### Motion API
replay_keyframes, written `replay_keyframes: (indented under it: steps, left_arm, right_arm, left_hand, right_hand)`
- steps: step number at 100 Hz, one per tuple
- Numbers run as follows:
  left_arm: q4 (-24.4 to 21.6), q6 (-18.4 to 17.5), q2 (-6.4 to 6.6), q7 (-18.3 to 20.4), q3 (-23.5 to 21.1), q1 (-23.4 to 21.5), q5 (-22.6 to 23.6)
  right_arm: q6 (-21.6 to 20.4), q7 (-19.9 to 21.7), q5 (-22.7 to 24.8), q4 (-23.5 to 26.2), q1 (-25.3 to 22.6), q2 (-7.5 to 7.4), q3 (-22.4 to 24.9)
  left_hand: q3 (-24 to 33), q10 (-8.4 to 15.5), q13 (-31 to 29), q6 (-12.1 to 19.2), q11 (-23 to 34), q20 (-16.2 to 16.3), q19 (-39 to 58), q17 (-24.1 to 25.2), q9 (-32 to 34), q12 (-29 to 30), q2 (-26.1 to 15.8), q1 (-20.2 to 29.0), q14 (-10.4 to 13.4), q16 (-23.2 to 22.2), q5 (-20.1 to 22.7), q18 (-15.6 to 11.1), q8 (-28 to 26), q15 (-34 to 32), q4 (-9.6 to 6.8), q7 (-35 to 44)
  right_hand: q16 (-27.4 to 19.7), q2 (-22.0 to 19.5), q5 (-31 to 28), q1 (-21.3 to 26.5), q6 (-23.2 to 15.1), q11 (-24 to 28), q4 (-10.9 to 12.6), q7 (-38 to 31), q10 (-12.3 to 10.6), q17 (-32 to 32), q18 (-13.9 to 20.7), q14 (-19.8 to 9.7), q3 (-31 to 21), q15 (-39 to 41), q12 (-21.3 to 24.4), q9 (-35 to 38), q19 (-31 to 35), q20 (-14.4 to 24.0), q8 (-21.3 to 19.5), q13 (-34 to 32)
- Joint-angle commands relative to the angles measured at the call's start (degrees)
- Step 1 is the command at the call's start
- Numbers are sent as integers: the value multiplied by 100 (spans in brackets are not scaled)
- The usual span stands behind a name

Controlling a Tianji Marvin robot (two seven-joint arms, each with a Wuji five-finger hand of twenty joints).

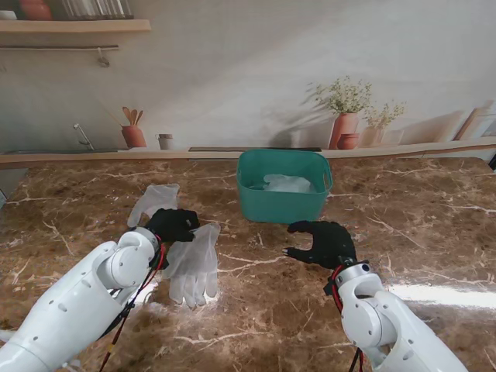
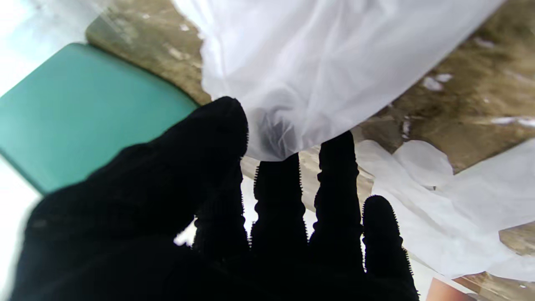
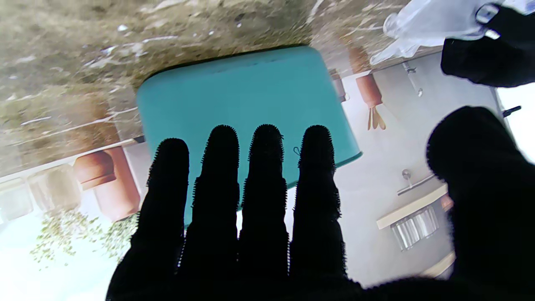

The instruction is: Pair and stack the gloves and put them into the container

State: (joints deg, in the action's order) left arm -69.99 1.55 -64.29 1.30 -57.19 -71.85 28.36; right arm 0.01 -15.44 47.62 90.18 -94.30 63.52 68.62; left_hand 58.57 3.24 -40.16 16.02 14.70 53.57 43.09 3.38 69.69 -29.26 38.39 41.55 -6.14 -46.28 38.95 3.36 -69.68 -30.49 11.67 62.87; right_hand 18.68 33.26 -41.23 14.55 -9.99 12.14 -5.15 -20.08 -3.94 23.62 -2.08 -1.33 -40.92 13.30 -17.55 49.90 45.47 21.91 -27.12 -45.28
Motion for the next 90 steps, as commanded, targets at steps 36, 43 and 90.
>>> replay_keyframes:
  steps: [36, 43, 90]
  left_arm:
    - [-1179, -678, 6, 65, -675, -965, -368]
    - [-1422, -787, 35, 155, -755, -1102, -395]
    - [-2373, -1526, 138, 428, -1065, -1773, -579]
  right_arm:
    - [199, 466, -324, -265, 566, 51, -1020]
    - [177, 469, -482, -333, 666, 81, -1172]
    - [68, 495, -1923, -479, 1017, 352, -1594]
  left_hand:
    - [101, 193, -417, -4, -14, -381, 879, 57, 579, -1036, 170, 332, -215, -604, 167, 130, -19, -533, -9, 529]
    - [82, 189, -407, 1, -30, -385, 880, 58, 571, -1046, 163, 335, -218, -608, 168, 130, -23, -517, -12, 525]
    - [-20, 229, -372, 46, -134, -474, 726, 63, 583, -1084, 122, 350, -195, -623, 174, 99, -48, -388, -47, 468]
  right_hand:
    - [269, 330, 1765, -281, 1234, -237, 181, 1122, 116, -445, -152, 95, -91, -102, -101, -1378, 144, 637, 377, 668]
    - [257, 315, 2116, -376, 1419, -248, 167, 1288, 159, -551, -147, 106, -104, -144, -91, -1767, 79, 771, 375, 928]
    - [860, 276, 2027, -52, 1575, 1214, 101, 915, 31, -654, -226, 89, 214, 649, -1133, -1531, -55, 1403, -86, 1065]
